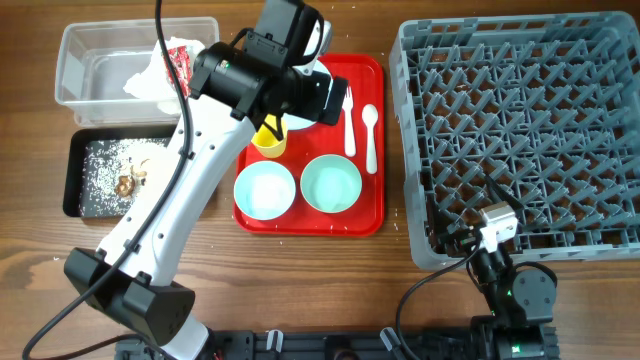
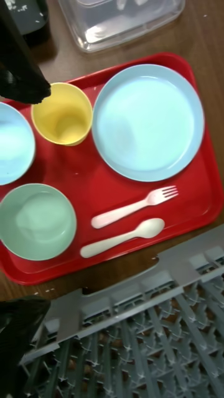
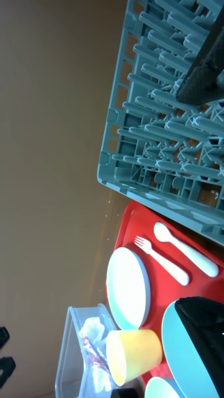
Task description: Sort waste into correct bins and load items into the dishwasher rack
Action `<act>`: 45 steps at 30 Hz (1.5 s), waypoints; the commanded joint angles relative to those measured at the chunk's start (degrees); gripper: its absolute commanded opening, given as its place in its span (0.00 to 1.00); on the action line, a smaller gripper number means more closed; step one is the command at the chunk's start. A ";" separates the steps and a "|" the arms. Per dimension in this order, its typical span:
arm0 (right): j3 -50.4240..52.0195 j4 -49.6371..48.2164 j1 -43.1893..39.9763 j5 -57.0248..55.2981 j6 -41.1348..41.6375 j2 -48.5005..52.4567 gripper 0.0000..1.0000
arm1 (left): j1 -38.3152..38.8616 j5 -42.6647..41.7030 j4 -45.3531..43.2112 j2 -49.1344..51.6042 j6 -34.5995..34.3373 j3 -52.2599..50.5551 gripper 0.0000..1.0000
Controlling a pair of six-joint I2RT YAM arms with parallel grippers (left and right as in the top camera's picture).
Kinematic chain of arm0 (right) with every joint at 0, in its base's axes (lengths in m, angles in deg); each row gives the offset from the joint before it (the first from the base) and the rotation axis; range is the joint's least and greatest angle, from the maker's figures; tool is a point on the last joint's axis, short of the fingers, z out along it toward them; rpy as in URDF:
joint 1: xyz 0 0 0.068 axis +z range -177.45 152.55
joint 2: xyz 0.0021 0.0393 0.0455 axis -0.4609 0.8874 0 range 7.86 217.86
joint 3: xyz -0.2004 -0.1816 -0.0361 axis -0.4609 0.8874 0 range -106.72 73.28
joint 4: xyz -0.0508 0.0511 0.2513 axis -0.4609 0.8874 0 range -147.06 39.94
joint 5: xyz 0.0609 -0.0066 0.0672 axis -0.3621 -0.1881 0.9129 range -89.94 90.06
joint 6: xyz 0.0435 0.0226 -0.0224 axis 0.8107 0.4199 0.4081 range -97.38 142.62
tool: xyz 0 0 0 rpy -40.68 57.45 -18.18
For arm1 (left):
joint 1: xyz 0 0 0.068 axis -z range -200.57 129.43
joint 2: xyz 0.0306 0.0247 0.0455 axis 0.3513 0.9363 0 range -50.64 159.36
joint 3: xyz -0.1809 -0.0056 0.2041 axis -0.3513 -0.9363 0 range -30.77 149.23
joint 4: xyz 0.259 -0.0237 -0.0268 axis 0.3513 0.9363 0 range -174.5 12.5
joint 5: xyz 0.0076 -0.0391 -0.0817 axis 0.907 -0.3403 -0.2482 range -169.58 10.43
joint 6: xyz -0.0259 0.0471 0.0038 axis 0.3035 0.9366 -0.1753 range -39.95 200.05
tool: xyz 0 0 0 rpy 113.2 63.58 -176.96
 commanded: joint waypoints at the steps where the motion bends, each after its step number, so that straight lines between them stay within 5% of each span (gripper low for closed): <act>1: 0.07 -0.31 -0.28 0.76 -0.31 -0.24 1.00 | 0.20 0.13 0.59 0.28 0.96 1.18 1.00; 45: 0.07 -0.31 -0.28 0.79 -0.31 -0.24 1.00 | 0.22 0.11 -2.62 0.37 0.92 1.18 1.00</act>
